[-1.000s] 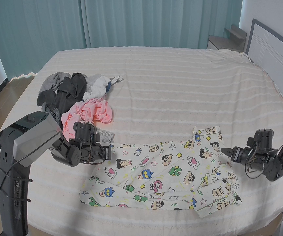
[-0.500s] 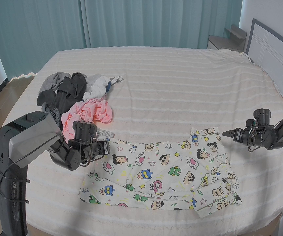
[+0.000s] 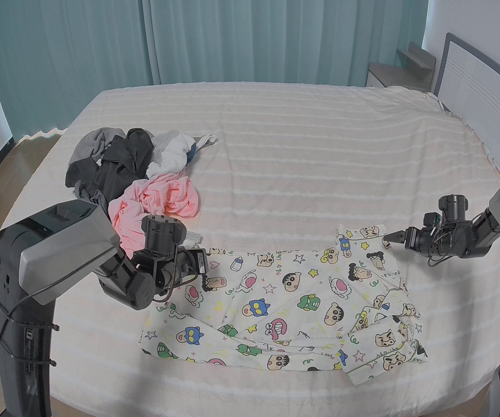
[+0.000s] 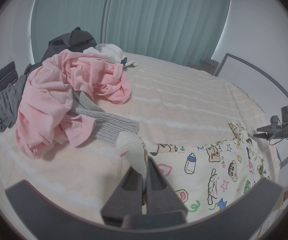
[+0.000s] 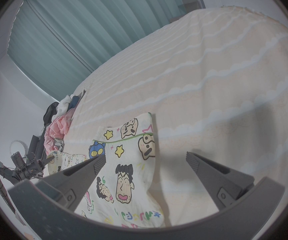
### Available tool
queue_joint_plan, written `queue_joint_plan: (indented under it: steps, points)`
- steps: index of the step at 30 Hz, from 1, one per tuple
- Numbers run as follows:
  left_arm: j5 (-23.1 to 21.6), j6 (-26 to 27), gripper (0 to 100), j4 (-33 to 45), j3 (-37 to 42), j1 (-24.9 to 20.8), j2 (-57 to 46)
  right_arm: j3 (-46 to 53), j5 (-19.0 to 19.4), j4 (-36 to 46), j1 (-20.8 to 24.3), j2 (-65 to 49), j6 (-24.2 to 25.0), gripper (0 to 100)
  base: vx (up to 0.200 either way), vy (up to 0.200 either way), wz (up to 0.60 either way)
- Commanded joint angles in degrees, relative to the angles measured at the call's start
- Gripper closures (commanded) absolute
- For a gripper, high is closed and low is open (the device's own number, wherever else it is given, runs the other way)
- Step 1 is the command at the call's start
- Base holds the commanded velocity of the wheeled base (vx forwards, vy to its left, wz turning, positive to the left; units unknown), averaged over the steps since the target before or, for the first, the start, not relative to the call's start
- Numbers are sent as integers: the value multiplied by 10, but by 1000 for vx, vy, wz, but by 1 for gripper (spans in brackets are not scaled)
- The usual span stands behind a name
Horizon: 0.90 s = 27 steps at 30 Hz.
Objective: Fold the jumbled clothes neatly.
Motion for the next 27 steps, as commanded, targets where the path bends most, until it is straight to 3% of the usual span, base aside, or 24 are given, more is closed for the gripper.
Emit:
queue_joint_plan:
  steps: [1, 12, 19, 20, 27]
  points:
    - [2, 0, 100, -5, 0, -9, 9, -34, 10, 14, 9, 31, 1, 0, 0, 0, 0]
    - [20, -17, 100, -6, -3, -6, 4, -73, 26, 12, 50, 68, 5, 0, 0, 0, 0]
    - [22, -17, 100, -6, -4, -2, 4, -106, 20, 13, 51, 86, 6, 0, 0, 0, 0]
    - [23, -16, 100, -6, -4, -2, 4, -106, 20, 13, 51, 86, 6, 100, 0, 0, 0]
    - [24, -16, 100, -5, -7, 18, -1, -99, 19, 11, 43, 79, 4, 100, 0, 0, 0]
